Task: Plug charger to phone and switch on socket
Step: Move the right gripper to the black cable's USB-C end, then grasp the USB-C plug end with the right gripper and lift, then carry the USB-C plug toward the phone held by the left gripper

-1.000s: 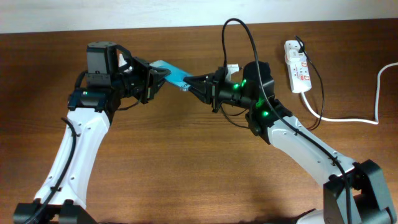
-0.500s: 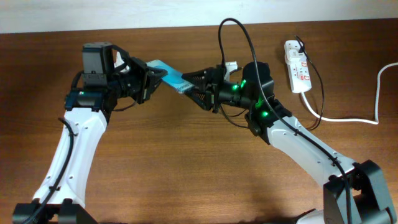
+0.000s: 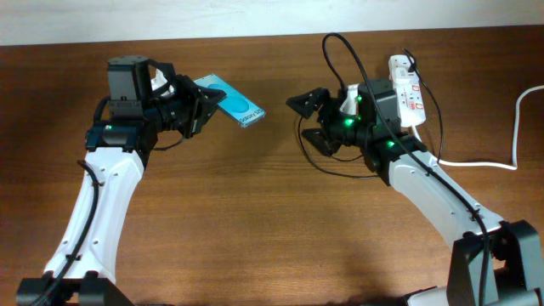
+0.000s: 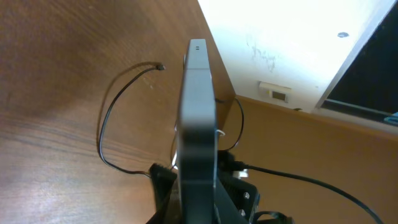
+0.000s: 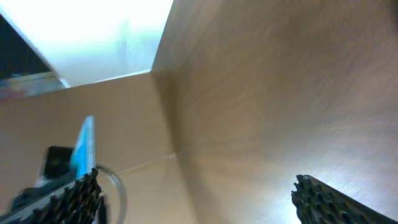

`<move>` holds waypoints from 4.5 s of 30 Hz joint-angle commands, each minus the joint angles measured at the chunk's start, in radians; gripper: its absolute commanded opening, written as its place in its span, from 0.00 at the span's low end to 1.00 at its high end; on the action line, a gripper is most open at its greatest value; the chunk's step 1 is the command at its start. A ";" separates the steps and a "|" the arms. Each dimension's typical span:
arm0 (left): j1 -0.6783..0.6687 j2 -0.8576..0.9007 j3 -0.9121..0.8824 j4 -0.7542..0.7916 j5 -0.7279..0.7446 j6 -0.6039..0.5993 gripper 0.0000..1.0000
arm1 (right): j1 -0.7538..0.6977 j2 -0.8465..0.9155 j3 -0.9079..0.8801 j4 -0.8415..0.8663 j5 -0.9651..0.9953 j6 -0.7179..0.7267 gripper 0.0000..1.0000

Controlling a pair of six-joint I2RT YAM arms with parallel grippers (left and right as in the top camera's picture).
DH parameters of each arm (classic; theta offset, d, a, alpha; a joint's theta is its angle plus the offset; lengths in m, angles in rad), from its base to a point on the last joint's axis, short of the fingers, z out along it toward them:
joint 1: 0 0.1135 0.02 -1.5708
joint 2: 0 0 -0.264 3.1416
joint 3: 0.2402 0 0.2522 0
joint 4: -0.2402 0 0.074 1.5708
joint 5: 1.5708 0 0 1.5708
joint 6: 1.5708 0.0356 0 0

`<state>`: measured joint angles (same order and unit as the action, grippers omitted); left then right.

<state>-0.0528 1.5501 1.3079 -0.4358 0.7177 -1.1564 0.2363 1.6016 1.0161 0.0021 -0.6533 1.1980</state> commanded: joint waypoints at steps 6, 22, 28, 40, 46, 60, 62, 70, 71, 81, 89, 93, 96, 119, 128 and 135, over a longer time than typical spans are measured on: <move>0.005 -0.010 0.001 -0.012 0.025 0.116 0.00 | -0.008 -0.024 0.142 -0.303 0.448 -0.458 0.98; 0.005 -0.010 0.001 -0.026 0.018 0.187 0.00 | 0.045 0.514 0.566 -0.397 0.790 -0.595 0.87; 0.005 -0.010 0.001 -0.060 -0.009 0.187 0.00 | 0.084 0.584 0.566 -0.319 0.905 -0.587 0.82; 0.005 -0.010 0.001 -0.078 -0.058 0.187 0.00 | 0.083 0.708 0.566 -0.197 0.947 -0.523 0.72; 0.005 -0.010 0.001 -0.079 -0.061 0.187 0.00 | 0.077 0.743 0.566 -0.183 0.946 -0.484 0.44; 0.005 -0.010 0.001 -0.101 -0.071 0.186 0.00 | 0.068 0.772 0.582 -0.213 0.863 -0.620 0.04; 0.005 -0.010 0.001 -0.101 -0.071 0.186 0.00 | 0.058 0.749 0.626 -0.312 0.858 -0.651 0.04; 0.005 -0.010 0.001 -0.100 -0.071 0.187 0.00 | -0.069 0.589 0.729 -0.551 0.475 -0.750 0.04; 0.005 -0.010 0.001 -0.100 -0.071 0.187 0.00 | -0.089 0.571 0.729 -0.568 0.419 -0.754 0.04; 0.005 -0.010 0.001 -0.100 -0.071 0.186 0.00 | -0.127 0.340 0.729 -0.854 0.310 -0.941 0.04; 0.005 -0.010 0.001 -0.100 -0.071 0.186 0.00 | -0.119 0.253 0.712 -0.957 0.311 -0.999 0.14; 0.005 -0.010 0.001 -0.100 -0.071 0.186 0.00 | -0.073 0.354 0.678 -0.890 0.468 -0.988 0.79; 0.005 -0.010 0.001 -0.100 -0.071 0.186 0.00 | -0.033 0.465 0.678 -0.811 0.641 -0.862 0.57; 0.005 -0.010 0.001 -0.105 -0.070 0.186 0.00 | 0.026 0.736 0.678 -0.776 0.600 -0.729 0.30; 0.005 -0.010 0.001 -0.157 -0.067 0.186 0.00 | -0.002 0.766 0.681 -0.735 0.549 -0.838 0.04; 0.006 -0.010 0.001 -0.156 -0.068 0.187 0.00 | -0.137 0.660 0.737 -0.941 0.074 -1.172 0.05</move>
<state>-0.0528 1.5501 1.3067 -0.5964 0.6384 -0.9863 0.1417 2.2910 1.7565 -0.8894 -0.3550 0.1818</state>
